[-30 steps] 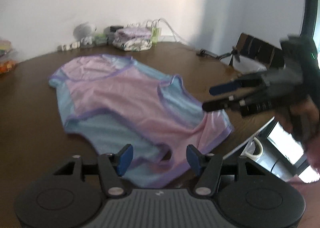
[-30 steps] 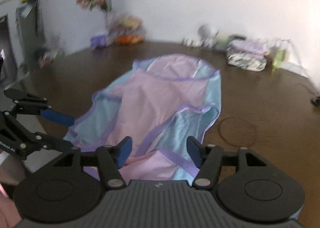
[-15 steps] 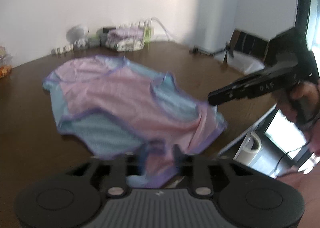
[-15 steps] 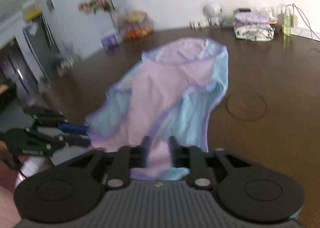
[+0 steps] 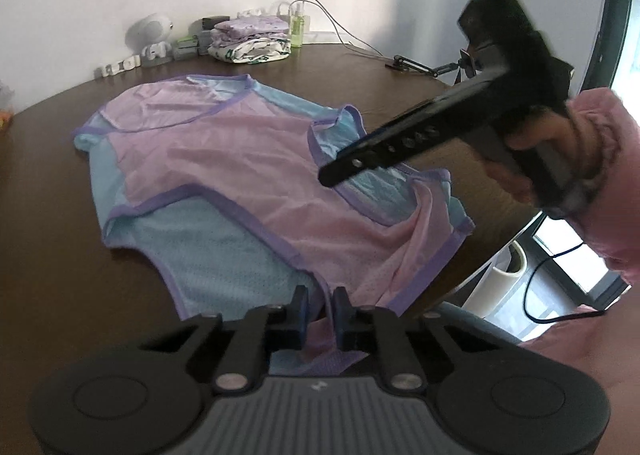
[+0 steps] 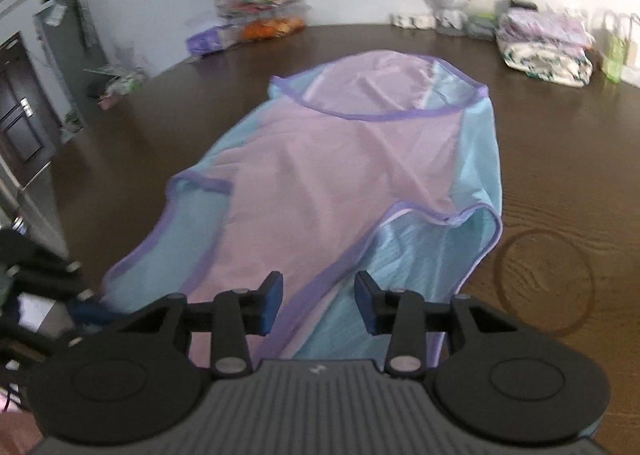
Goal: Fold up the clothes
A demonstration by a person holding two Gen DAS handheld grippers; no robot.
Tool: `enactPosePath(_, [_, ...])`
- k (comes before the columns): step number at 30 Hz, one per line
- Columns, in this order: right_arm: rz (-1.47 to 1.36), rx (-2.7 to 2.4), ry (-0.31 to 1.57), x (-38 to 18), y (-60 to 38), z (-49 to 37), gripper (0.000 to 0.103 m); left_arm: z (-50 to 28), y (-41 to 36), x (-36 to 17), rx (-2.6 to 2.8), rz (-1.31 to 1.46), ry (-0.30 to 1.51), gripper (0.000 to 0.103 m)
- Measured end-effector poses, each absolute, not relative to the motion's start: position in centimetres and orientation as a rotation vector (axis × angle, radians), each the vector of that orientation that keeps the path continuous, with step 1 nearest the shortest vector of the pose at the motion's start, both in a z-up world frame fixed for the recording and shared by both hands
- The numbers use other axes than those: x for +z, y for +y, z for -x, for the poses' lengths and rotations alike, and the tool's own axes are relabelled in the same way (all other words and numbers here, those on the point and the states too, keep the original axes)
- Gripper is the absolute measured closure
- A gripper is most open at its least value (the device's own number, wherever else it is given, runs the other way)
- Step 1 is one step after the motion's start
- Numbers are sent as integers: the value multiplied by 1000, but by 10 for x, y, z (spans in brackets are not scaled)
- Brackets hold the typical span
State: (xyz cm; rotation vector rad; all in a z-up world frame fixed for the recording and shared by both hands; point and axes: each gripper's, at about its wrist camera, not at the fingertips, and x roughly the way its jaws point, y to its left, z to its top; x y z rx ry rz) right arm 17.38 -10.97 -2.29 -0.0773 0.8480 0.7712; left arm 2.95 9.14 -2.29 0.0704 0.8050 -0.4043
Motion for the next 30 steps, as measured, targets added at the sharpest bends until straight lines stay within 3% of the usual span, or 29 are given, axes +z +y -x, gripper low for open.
enactPosePath(2, [55, 759, 848, -24, -111, -181, 82, -28, 96, -23, -408, -33, 804, 91])
enactPosePath(3, [43, 753, 851, -25, -113, -184, 97, -28, 97, -23, -411, -17, 804, 90])
enactPosePath(5, [13, 745, 856, -28, -119, -187, 98, -29, 103, -19, -425, 25, 799, 87])
enactPosePath(8, [-75, 768, 854, -27, -131, -189, 94, -32, 116, 0, -457, 93, 729, 63])
enactPosePath(9, [-114, 772, 841, -23, -138, -190, 89, -33, 120, 7, -452, 102, 700, 60])
enactPosePath(10, [-139, 776, 817, -18, -143, -190, 77, -35, 124, 14, -437, 98, 674, 59])
enactPosePath(12, [-159, 774, 768, -7, -150, -193, 67, -52, 131, 18, -368, 83, 656, 60])
enactPosePath(14, [-144, 748, 730, 1, -153, -199, 67, -70, 137, 20, -293, 67, 645, 63])
enactPosePath(17, [-138, 701, 734, 0, -150, -220, 67, -102, 147, 14, -185, 61, 649, 78])
enactPosePath(20, [-117, 660, 759, -10, -142, -241, 67, -130, 153, -2, -129, 66, 690, 82])
enactPosePath(30, [-208, 676, 802, -42, -152, -265, 65, -136, 159, -31, -103, -46, 713, 82])
